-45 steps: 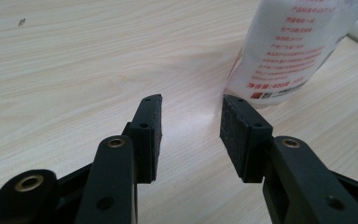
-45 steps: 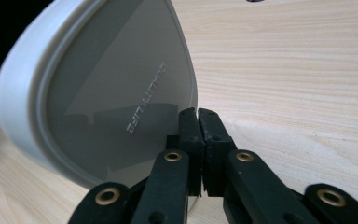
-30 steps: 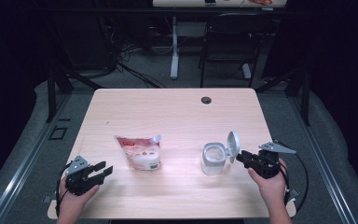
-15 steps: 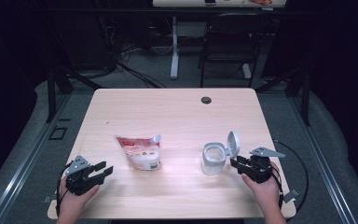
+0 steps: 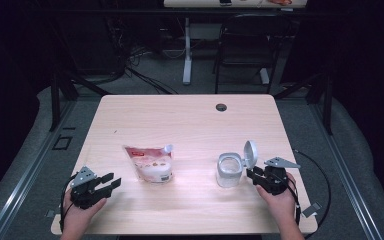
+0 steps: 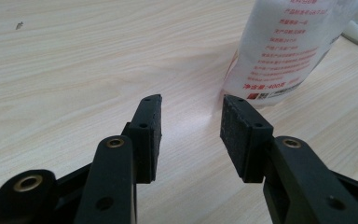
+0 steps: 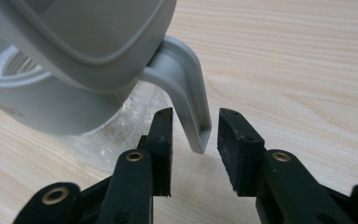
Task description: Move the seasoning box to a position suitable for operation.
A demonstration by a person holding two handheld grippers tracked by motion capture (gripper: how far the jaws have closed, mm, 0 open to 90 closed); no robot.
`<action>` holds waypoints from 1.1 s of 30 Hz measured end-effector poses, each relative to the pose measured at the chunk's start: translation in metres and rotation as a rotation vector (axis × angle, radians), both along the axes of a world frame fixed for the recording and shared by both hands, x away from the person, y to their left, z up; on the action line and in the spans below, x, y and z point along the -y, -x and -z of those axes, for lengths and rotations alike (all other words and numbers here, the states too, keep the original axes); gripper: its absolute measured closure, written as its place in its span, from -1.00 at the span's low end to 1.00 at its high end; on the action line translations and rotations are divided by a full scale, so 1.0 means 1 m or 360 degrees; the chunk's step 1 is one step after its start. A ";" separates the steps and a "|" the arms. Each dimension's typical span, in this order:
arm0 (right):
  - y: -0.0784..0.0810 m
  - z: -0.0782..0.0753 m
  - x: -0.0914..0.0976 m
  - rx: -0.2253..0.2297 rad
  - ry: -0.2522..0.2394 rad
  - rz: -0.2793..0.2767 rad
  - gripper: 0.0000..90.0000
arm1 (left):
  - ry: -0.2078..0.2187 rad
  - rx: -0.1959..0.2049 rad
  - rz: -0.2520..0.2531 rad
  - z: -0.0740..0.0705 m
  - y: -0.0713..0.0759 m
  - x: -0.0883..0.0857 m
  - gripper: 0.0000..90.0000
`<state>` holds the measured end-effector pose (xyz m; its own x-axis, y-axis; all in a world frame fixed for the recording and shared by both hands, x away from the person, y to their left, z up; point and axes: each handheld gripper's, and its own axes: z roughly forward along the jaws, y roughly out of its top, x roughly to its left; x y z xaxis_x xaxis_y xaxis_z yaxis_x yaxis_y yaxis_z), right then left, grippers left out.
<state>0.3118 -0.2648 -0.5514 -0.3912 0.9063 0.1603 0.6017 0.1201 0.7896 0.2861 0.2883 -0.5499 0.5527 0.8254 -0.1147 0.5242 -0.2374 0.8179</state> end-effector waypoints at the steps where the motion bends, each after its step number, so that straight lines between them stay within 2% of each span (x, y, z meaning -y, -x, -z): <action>1: 0.000 -0.001 0.000 0.0001 0.0014 0.0000 0.47 | 0.0000 0.0000 -0.0001 0.000 0.000 0.000 0.30; 3: -0.002 -0.001 -0.002 0.0028 -0.0006 0.0015 0.46 | -0.0005 -0.0001 0.0003 0.000 0.000 0.000 0.30; 10: -0.006 0.001 -0.006 0.0080 0.0011 0.0032 0.40 | -0.0012 -0.0007 0.0007 0.000 0.000 -0.001 0.30; 14: -0.011 0.003 -0.007 0.0088 -0.0025 0.0026 0.44 | -0.0013 -0.0009 0.0008 0.000 0.000 -0.001 0.30; 17: -0.012 0.003 -0.009 0.0093 -0.0010 -0.0007 0.53 | -0.0010 -0.0001 0.0003 0.000 0.000 0.000 0.30; 25: -0.013 0.001 -0.012 0.0137 0.0148 -0.0058 0.67 | -0.0010 -0.0007 0.0005 0.000 0.000 0.000 0.30; 33: -0.011 0.001 -0.015 0.0125 0.0121 -0.0127 0.77 | -0.0011 -0.0005 0.0005 0.000 0.000 -0.001 0.30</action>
